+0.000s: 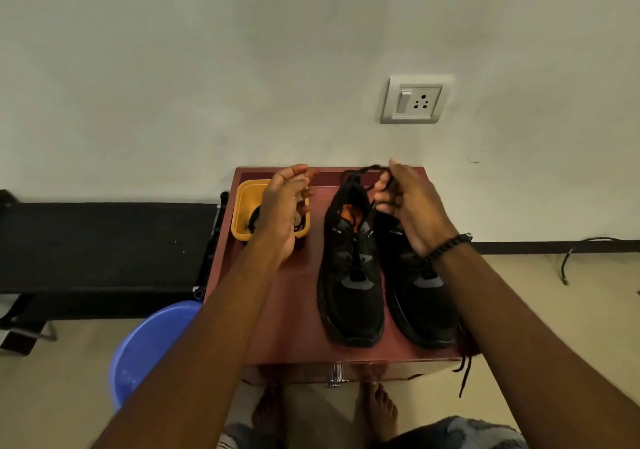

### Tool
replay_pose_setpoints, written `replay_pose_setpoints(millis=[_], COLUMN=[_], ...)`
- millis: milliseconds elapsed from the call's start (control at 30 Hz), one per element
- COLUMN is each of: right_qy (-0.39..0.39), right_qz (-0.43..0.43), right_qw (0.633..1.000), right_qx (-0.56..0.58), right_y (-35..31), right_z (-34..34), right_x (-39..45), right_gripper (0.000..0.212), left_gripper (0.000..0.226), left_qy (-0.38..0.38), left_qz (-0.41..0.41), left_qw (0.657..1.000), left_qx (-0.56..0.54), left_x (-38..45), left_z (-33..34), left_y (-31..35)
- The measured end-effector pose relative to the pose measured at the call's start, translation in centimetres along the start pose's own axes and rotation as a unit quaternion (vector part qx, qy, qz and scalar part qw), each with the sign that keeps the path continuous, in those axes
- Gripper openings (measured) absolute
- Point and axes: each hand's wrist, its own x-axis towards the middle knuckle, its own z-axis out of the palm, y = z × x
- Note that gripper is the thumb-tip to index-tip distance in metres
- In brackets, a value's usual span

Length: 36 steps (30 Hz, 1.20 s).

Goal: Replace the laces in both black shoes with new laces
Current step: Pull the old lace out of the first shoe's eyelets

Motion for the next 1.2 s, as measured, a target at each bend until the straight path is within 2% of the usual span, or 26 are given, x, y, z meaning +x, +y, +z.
replay_pose_setpoints(millis=[67, 133, 200, 300, 400, 500, 600, 667, 733, 767, 867, 933, 1000, 1033, 1100, 1200], right_qy=[-0.002, -0.001, -0.003, -0.005, 0.012, 0.025, 0.026, 0.015, -0.014, -0.031, -0.047, -0.034, -0.03, -0.029, -0.041, -0.097], right_qz=[-0.018, -0.034, -0.054, -0.089, -0.107, -0.108, -0.043, 0.013, 0.028, 0.028, -0.011, -0.053, -0.094, -0.109, -0.137, -0.151], right_qw=[0.999, 0.997, 0.996, 0.995, 0.994, 0.993, 0.99, 0.975, 0.94, 0.921, 0.864, 0.856, 0.865, 0.871, 0.873, 0.835], right_qx=[0.045, 0.067, 0.069, 0.039, 0.006, -0.043, -0.135, -0.221, -0.339, -0.388, -0.501, -0.514, -0.491, -0.478, -0.466, -0.52], right_y=[-1.4, -2.8, -3.7, -5.1, -6.7, -7.3, -4.9, -1.8, 1.0, 2.1, 4.0, 4.9, 5.5, 5.6, 6.0, 6.5], right_z=[0.0, -0.2, 0.2, 0.4, -0.3, -1.2, -1.4, -1.6, -2.0, -2.0, -2.1, -1.8, -1.5, -1.4, -1.4, -1.6], right_x=[0.2, 0.4, 0.6, 1.4, 2.6, 3.7, 4.5, 4.5, 4.2, 3.8, 2.5, 1.5, 0.9, 0.7, 0.3, -0.1], right_gripper=[0.025, 0.024, 0.024, 0.033, 0.042, 0.034, 0.031, 0.031, 0.037, 0.04, 0.049, 0.047, 0.043, 0.041, 0.035, 0.025], left_gripper=[0.023, 0.027, 0.032, 0.039, 0.042, 0.037, 0.03, 0.025, 0.025, 0.024, 0.022, 0.023, 0.022, 0.019, 0.015, 0.014], left_qy=[-0.001, -0.049, -0.121, -0.205, -0.239, -0.239, -0.234, -0.226, -0.207, -0.194, -0.166, -0.145, -0.121, -0.11, -0.069, 0.0], left_qz=[0.015, 0.027, 0.034, 0.061, 0.086, 0.081, 0.078, 0.069, 0.068, 0.076, 0.089, 0.057, -0.026, -0.056, -0.062, -0.057], left_qw=[0.999, 0.982, 0.94, 0.859, 0.765, 0.721, 0.698, 0.728, 0.783, 0.804, 0.837, 0.888, 0.956, 0.974, 0.988, 0.998], left_qx=[0.038, 0.178, 0.317, 0.465, 0.592, 0.645, 0.672, 0.643, 0.583, 0.557, 0.514, 0.432, 0.265, 0.192, 0.123, 0.037], left_x=[0.2, 0.0, -0.2, 0.5, 1.6, 2.5, 3.1, 3.2, 2.9, 2.7, 2.3, 1.8, 1.3, 1.0, 1.2, 2.1], left_z=[-0.3, 0.1, 0.7, 1.4, 2.1, 3.0, 3.8, 3.9, 3.4, 3.0, 2.0, 2.0, 2.4, 2.7, 3.0, 2.7], left_y=[-0.1, -1.0, -2.5, -4.6, -5.3, -5.4, -4.9, -4.9, -5.2, -5.5, -6.6, -6.7, -6.1, -5.6, -5.0, -3.8])
